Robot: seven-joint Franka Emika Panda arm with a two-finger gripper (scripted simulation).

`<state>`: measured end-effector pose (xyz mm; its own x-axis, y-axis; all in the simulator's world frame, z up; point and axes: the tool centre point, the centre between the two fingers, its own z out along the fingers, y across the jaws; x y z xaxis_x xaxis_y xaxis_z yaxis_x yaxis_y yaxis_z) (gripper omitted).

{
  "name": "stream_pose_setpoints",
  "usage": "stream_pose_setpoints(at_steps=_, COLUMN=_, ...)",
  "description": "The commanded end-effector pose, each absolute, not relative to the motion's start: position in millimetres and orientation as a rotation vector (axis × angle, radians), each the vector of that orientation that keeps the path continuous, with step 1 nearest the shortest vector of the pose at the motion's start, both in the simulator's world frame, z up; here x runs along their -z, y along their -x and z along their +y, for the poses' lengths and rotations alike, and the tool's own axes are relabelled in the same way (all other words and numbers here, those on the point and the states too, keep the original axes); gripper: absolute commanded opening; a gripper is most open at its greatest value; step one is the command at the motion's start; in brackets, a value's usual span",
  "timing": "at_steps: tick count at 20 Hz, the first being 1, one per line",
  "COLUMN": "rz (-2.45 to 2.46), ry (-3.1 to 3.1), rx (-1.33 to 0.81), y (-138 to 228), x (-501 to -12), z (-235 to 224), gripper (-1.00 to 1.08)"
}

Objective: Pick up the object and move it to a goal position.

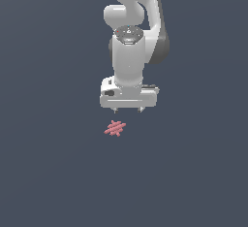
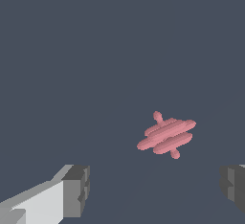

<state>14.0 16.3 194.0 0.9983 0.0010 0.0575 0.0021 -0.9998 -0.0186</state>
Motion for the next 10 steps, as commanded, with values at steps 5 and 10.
stream_pose_setpoints(at_steps=5, rz=-0.025, ry=3.122, rx=0.09, y=-14, x=-197, z=18, gripper=1.0)
stream_pose_setpoints(at_steps=10, rz=-0.087, ry=3.123, rx=0.09, y=-13, x=-204, z=24, gripper=1.0)
